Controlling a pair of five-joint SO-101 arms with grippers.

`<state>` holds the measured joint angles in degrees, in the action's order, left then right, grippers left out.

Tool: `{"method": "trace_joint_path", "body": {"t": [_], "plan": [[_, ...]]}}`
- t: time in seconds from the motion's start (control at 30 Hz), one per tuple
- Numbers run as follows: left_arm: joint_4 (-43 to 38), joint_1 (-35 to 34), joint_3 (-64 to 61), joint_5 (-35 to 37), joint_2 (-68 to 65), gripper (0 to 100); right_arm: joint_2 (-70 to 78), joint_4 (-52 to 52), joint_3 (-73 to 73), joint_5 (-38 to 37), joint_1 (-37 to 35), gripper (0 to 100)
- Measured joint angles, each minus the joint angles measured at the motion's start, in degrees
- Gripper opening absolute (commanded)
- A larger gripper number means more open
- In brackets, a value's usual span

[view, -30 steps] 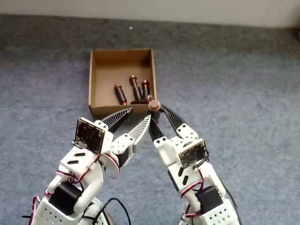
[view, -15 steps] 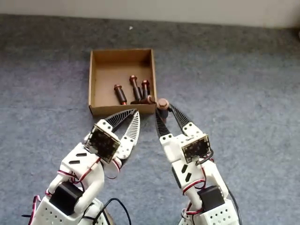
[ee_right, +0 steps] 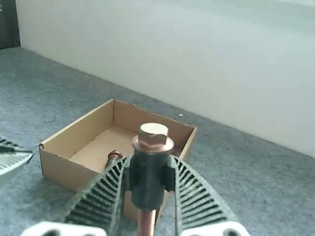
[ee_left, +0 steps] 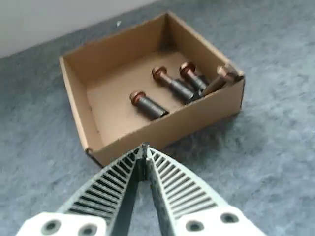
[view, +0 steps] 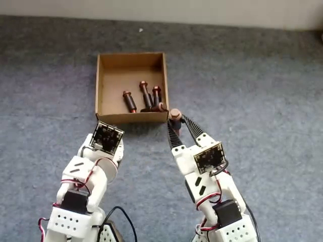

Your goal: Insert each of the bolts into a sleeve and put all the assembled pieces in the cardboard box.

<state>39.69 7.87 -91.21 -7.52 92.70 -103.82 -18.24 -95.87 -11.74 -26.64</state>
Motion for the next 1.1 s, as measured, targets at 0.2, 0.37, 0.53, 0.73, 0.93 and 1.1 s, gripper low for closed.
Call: {"method": "trace_joint_path", "body": {"t": [0.2,0.37,0.53,0.73,0.93,1.1], "plan": [[0.0,-4.6,-4.7,0.0,-0.1,3,0.0,0.0,0.0,0.0,0.0,0.5],[0.0,-5.7,-4.8,0.0,0.0,3,0.0,-0.3,0.0,0.0,0.0,0.5],[0.2,-5.7,-4.8,0.0,0.0,3,3.8,-0.3,1.2,0.0,0.0,0.5],[0.2,-5.7,-4.8,0.0,0.0,3,22.9,-0.3,14.2,0.0,0.1,0.5],[0.2,-5.7,-4.8,0.0,0.0,3,46.2,-0.3,29.1,0.0,0.1,0.5],[0.2,-5.7,-4.8,0.0,-0.1,3,63.3,4.0,39.7,0.0,0.1,0.5]]}}
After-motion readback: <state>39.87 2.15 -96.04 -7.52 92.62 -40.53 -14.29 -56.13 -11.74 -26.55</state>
